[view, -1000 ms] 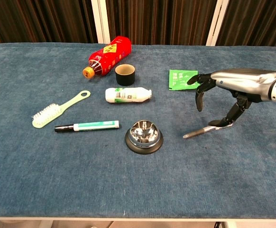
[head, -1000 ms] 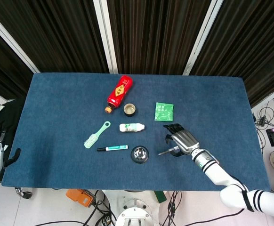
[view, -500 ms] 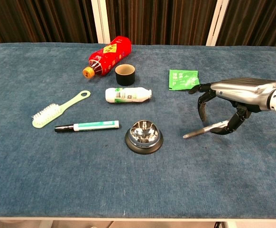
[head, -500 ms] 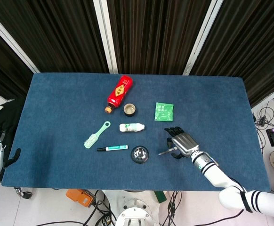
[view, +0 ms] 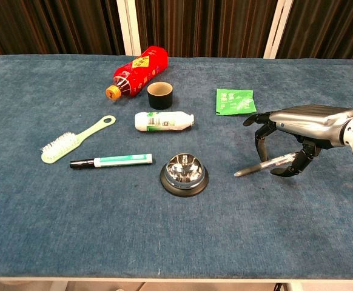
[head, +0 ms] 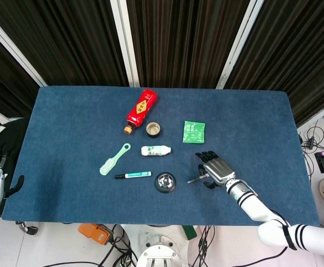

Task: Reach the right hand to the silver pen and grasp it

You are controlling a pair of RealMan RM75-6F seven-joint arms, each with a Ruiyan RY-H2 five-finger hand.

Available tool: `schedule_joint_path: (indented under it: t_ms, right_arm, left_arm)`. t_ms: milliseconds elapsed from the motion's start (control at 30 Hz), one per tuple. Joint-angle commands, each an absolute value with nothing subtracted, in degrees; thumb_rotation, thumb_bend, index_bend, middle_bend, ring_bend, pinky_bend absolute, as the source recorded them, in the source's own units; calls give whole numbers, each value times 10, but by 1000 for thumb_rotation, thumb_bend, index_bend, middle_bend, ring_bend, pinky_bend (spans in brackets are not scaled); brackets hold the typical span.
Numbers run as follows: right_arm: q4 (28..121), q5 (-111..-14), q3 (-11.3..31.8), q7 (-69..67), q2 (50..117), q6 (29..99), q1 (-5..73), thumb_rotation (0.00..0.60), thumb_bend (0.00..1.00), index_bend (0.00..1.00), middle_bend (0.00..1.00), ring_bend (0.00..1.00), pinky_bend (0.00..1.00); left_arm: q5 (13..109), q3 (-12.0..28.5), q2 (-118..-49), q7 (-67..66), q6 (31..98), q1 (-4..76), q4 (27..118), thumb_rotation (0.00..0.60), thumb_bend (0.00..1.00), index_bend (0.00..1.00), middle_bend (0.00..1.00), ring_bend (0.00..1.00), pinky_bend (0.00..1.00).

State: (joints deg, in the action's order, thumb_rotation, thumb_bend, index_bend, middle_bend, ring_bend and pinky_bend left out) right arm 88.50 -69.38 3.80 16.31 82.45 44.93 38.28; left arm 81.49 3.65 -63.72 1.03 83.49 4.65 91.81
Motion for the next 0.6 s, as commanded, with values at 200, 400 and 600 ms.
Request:
schedule_joint_path:
  t_ms: [200,400,600]
  right_arm:
    - [872,-683,36,168,837,445,391,600,478,557,117,117,117]
    - [863,-679,34,168,844,444,396,600,479,592,117,117,117]
    - [858,-677,32,167,847,444,400,600,497,621,117,117,117]
  left_arm:
    - [814,37,-637,11,834,47,918,600,313,138,0,41,141]
    - [813,37,-637,13,833,47,918,600,313,138,0,41,141]
    - [812,38,-637,14,833,47,918,600,313,138,0,41,141]
